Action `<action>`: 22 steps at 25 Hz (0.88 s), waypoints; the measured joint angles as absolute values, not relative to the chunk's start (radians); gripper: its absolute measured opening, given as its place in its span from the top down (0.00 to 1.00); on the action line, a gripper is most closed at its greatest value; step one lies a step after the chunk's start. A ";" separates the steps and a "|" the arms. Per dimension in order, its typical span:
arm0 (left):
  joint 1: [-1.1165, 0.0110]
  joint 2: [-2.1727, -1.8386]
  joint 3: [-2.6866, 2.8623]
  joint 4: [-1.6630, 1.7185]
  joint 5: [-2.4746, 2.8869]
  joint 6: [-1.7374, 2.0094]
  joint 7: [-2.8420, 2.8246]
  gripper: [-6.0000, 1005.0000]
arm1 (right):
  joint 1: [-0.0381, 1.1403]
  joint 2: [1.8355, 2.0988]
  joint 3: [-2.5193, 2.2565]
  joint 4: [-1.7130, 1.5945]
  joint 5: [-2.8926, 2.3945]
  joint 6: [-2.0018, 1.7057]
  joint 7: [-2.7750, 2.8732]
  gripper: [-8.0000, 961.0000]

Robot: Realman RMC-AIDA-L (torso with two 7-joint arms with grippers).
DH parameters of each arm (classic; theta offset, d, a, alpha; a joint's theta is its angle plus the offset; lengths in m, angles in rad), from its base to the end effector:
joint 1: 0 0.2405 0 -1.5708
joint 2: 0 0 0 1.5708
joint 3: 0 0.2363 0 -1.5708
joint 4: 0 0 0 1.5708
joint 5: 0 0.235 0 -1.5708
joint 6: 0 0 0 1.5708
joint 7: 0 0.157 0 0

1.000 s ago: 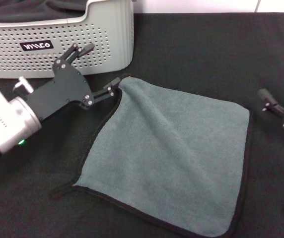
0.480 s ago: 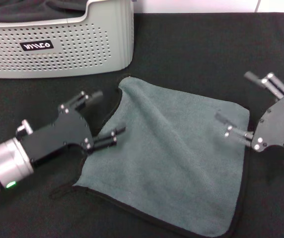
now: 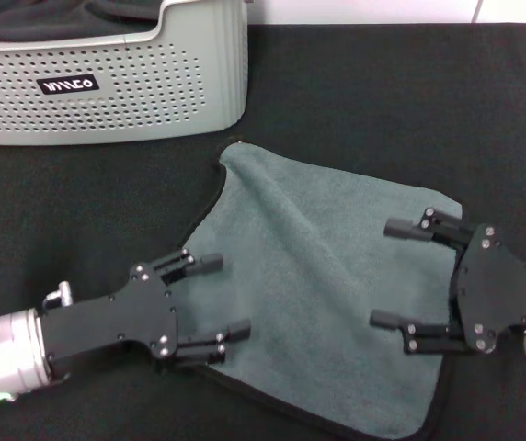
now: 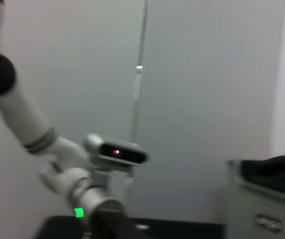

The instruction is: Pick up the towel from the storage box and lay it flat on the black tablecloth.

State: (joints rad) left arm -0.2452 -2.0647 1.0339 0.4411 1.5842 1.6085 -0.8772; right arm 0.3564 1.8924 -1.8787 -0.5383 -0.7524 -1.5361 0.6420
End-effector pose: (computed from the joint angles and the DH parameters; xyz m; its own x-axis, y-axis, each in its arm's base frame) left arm -0.3006 0.2429 -0.0457 0.7555 0.1782 0.6304 0.3652 -0.9135 -0.1794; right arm 0.2289 0.2759 -0.0416 0.7154 0.1734 -0.6769 0.0025 -0.9693 -0.2457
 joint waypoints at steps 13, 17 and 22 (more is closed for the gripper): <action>-0.209 -2.058 1.026 0.513 1.609 1.804 -0.857 0.11 | 0.416 1.875 -1.879 -0.529 -0.847 -1.685 0.841 0.12; -0.209 -2.053 1.010 0.513 1.605 1.837 -0.859 0.11 | 0.416 1.881 -1.879 -0.529 -0.847 -1.687 0.843 0.12; -0.209 -2.052 0.984 0.514 1.603 1.866 -0.862 0.11 | 0.418 1.886 -1.879 -0.531 -0.857 -1.688 0.842 0.12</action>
